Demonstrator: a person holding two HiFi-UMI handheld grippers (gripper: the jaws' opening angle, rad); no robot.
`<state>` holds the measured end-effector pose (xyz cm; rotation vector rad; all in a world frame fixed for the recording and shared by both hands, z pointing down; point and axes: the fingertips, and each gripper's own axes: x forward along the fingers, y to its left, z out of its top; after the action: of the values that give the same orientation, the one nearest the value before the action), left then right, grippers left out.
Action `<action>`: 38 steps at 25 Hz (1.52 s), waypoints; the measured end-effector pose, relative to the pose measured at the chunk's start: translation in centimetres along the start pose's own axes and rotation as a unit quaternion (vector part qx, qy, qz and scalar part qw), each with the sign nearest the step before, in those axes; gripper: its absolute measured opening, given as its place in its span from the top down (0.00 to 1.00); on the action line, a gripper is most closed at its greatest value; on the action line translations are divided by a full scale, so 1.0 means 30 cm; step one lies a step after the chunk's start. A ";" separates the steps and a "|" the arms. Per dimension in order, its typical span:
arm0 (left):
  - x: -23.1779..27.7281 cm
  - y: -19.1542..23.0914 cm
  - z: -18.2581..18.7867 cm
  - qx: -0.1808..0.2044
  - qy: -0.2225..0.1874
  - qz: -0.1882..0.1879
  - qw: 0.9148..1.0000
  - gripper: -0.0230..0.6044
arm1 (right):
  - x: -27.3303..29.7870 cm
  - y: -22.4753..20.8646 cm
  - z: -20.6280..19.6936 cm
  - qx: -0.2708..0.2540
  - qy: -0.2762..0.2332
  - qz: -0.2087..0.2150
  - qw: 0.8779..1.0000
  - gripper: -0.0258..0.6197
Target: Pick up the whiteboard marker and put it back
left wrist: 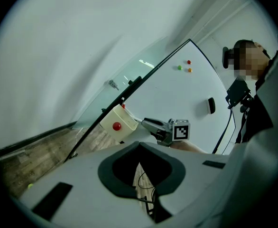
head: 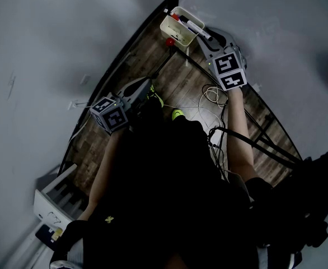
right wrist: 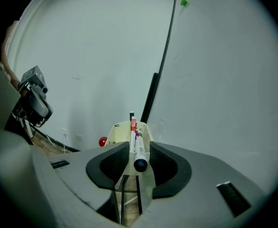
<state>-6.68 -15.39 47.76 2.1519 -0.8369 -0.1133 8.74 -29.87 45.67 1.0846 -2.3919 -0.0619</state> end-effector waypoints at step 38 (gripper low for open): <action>-0.188 -0.232 -0.222 0.059 0.012 -0.022 0.998 0.93 | -0.372 0.319 -0.036 0.104 -0.032 0.023 0.994 0.72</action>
<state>-5.08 -4.45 46.16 2.2789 -0.7996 -0.0610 8.78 -15.20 44.14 1.1340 -2.5239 0.1746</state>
